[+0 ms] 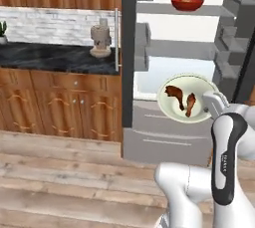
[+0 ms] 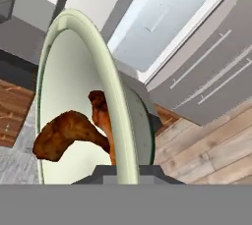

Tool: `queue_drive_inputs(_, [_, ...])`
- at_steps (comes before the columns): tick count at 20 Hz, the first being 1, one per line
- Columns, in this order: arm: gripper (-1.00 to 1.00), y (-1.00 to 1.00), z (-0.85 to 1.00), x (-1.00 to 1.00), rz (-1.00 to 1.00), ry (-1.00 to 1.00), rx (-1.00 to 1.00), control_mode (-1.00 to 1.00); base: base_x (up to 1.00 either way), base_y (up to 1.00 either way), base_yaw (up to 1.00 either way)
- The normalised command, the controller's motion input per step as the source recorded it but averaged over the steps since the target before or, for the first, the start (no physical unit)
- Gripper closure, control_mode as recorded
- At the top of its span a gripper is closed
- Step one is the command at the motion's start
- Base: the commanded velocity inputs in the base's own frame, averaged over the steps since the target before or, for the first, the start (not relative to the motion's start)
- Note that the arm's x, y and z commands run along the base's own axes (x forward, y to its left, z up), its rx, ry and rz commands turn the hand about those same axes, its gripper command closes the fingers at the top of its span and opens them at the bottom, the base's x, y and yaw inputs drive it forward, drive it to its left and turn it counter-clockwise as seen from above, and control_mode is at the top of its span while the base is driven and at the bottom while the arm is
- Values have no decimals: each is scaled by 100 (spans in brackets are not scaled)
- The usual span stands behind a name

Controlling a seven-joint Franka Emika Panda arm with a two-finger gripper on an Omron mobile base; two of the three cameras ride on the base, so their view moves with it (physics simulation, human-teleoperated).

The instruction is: Place the bowl with the onion and sweet potato on the top shelf of the fridge. Place the bowl with the chicken drumsticks on the second highest shelf of the fridge.

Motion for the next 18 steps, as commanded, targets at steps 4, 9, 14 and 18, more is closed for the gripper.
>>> queue_drive_inputs(4, [100, 0, 0, 0, 0, 0, 0, 100, 75, 17, -69])
queue_drive_inputs(9, [100, 0, 0, 0, 0, 0, 0, 100, 100, 19, -33])
queue_drive_inputs(14, [100, 0, 0, 0, 0, 0, 0, 100, 100, 3, -7])
queue_drive_inputs(18, [100, 0, 0, 0, 0, 0, 0, 100, 99, 29, -5])
